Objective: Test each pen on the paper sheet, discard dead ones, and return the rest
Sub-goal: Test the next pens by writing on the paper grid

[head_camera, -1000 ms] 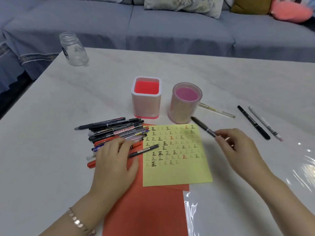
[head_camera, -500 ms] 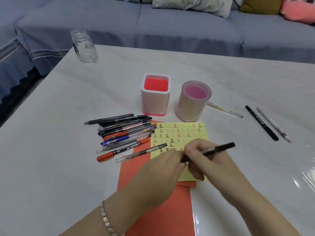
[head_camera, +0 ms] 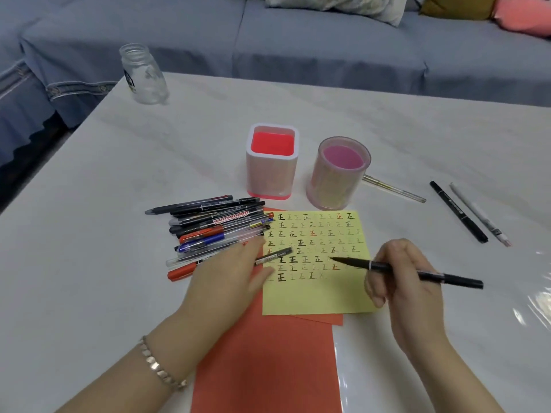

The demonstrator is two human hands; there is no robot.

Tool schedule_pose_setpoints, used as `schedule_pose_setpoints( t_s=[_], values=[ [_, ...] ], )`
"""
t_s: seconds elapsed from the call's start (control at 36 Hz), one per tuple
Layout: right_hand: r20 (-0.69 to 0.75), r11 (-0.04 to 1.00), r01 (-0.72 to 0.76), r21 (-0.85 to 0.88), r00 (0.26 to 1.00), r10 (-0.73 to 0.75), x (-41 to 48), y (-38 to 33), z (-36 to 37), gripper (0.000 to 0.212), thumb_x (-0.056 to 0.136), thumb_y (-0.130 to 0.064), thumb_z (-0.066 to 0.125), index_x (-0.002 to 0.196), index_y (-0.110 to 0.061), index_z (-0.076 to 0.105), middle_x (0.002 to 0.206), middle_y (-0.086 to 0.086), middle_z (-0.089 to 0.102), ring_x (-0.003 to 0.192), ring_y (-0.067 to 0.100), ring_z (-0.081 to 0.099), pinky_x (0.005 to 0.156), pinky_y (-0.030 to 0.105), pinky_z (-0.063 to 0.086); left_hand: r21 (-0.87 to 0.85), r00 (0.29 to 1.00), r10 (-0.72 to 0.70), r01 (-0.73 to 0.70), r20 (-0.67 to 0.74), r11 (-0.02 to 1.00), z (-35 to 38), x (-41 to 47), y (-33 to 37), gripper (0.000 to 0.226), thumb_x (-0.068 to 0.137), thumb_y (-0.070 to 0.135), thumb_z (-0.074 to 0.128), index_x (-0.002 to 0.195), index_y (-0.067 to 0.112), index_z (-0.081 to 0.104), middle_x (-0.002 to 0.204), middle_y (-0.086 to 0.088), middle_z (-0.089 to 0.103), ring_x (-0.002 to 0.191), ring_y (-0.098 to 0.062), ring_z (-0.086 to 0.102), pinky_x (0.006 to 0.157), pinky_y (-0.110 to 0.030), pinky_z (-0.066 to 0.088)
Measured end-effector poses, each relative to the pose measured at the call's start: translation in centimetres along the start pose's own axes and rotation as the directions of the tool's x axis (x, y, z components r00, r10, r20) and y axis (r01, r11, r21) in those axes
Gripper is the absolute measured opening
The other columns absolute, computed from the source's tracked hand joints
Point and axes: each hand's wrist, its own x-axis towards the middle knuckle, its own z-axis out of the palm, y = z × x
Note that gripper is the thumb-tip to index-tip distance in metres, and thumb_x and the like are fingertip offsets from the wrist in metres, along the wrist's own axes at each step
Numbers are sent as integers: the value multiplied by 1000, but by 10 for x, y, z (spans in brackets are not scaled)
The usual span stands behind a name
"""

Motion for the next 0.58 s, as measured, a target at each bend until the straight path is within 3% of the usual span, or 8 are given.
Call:
schedule_pose_setpoints(
  t_s=[0.08,0.17,0.25,0.33,0.42,0.5,0.58],
  values=[
    [1,990,-3,-142,1000,3,-1,8,-9,30,83,-32,44,68,-7,48,42,6,47,37,13,36,40,18,30,123,999,20,-16,-27,992,13,-3,-24,22,73,29,76,91,21,65,70,2,59,64,-22,62,44,-31,45],
    [26,983,-32,-179,999,37,-4,15,-12,33,82,-33,45,68,-3,49,44,4,47,39,13,37,41,18,32,200,996,-19,36,-88,979,15,-5,-33,18,65,19,82,75,18,66,60,3,59,51,-21,59,36,-26,40],
    [41,981,-45,-191,998,54,-6,18,-13,32,82,-31,47,66,-4,49,44,3,45,40,12,37,43,18,32,156,979,-103,131,-174,979,14,-6,-37,20,66,14,80,79,17,64,61,4,62,51,-22,60,39,-24,38],
    [35,982,-44,-186,998,51,-6,18,-12,29,84,-26,51,64,-5,48,43,4,43,40,12,36,43,17,32,117,975,-146,166,-165,979,15,-8,-34,29,74,18,75,99,16,62,71,3,64,64,-22,62,47,-27,41],
    [10,981,-48,-188,999,51,-5,19,-12,31,94,-11,50,63,-5,48,43,4,43,40,13,35,43,17,32,-94,984,-70,55,-162,994,21,-8,-20,27,90,21,47,113,10,55,93,-2,60,88,-16,50,69,-29,42],
    [-16,978,-38,-204,999,35,-4,18,-15,32,94,-8,46,63,-6,49,44,4,44,40,14,36,43,18,32,-145,991,17,-37,-135,989,29,-9,-7,38,88,20,31,113,4,56,96,-2,55,86,-8,37,75,-25,40],
    [-49,978,-31,-208,999,21,-2,18,-20,30,93,-10,49,63,-6,49,44,3,44,42,14,36,43,18,33,-168,996,66,-76,-59,983,35,-5,3,19,99,34,37,103,29,55,103,8,57,92,-4,47,76,-19,38]
  ],
)
